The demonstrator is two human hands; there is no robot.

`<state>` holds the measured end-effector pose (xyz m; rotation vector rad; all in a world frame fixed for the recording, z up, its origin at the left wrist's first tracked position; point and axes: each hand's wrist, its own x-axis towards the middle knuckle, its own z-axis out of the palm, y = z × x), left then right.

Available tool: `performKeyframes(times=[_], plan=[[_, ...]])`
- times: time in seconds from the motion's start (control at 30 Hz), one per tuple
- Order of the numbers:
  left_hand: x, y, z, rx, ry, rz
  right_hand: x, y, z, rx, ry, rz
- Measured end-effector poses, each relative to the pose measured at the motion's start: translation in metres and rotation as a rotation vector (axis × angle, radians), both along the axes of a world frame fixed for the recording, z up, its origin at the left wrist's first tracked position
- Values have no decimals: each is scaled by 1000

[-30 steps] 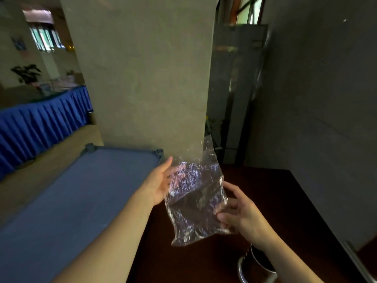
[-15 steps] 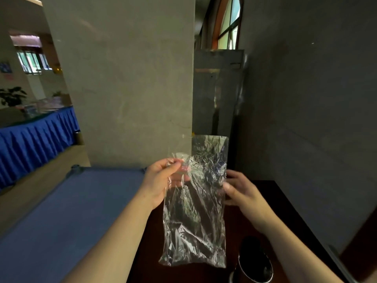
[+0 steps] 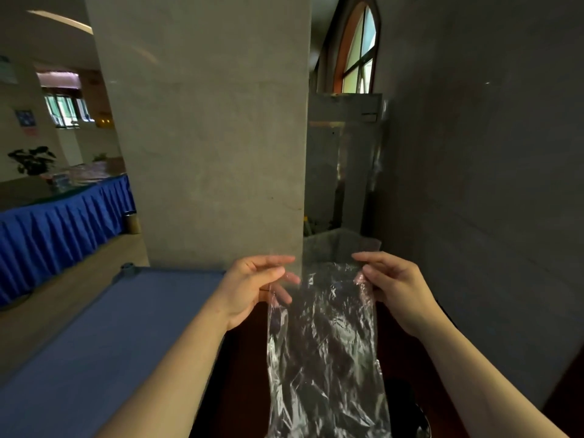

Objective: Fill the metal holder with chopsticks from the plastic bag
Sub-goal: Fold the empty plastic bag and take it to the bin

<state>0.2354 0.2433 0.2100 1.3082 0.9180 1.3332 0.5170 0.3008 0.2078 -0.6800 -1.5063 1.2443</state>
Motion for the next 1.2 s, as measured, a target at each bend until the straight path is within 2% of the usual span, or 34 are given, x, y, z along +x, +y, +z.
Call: performKeyframes(times=[0.27,0.33,0.47,0.57,0.63,0.7,0.77,0.83,0.9,0.97,1.07,1.13,1.2], plan=[[-9,-4,6,30,-102,-166,8,1,1,-125,184,137],[-7,-4,8,34,-71,-123,6,1,1,-122,179,121],[2,-4,13,72,64,59,-1,0,4,-42,-6,24],[8,-3,10,3,-46,84,-7,-1,8,30,9,-32],[11,-5,6,-120,-108,26,-10,-3,12,74,70,-43],[14,-10,2,-217,-75,-97,-12,-5,17,105,110,-36],[17,-15,-2,-225,-10,-199,-13,-7,21,106,129,-35],[18,-18,-4,-187,19,-209,-12,-10,23,54,136,-26],[17,-18,-5,-154,17,-200,-11,-14,20,-75,74,-14],[16,-18,-4,-135,-6,-197,-9,-19,12,-198,-74,30],[16,-18,-2,-117,-36,-191,-8,-29,1,-284,-240,207],[15,-17,0,-103,-34,-179,-10,-34,-4,-307,-286,308],[15,-17,1,-91,-27,-169,-13,-36,-7,-318,-241,350]])
